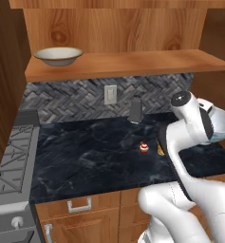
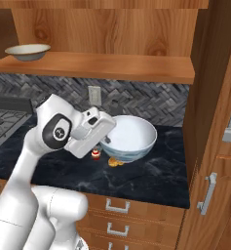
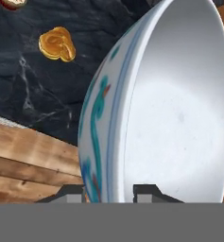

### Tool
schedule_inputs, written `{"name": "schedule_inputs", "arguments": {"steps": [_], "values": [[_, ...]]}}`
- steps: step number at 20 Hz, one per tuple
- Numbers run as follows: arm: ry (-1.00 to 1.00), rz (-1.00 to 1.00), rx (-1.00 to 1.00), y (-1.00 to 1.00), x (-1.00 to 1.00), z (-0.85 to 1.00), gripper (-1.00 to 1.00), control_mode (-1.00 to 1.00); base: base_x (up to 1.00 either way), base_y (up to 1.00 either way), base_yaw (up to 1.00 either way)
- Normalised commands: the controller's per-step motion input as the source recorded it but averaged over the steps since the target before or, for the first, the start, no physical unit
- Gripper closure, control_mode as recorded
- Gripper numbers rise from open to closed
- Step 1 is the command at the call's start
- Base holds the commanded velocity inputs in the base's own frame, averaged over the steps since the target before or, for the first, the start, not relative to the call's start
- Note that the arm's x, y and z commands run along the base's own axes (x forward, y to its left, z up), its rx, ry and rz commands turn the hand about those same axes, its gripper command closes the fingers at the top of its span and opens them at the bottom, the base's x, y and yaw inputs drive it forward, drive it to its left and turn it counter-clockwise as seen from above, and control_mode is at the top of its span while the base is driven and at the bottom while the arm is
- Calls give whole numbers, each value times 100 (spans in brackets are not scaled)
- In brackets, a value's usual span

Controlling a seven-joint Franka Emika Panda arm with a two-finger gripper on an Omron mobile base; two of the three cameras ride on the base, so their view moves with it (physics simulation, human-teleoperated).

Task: Pick both bowls and place them on the counter. Then place the cupcake in one bowl and place the bread in the other bowl.

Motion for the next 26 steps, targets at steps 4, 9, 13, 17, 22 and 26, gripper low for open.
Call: {"name": "schedule_inputs", "arguments": {"steps": [4, 9, 13, 17, 22, 26], "values": [[1, -1, 0, -34, 61, -41, 100, -100, 0, 0, 0], [1, -1, 0, -30, 56, -41, 100, -100, 0, 0, 0], [3, -1, 0, -23, 50, -38, 100, -100, 0, 0, 0], [4, 0, 0, -27, 40, -29, 100, -100, 0, 0, 0], [3, 0, 0, -25, 33, -31, 100, -100, 0, 0, 0], [2, 0, 0, -11, 26, -35, 100, -100, 0, 0, 0]]}}
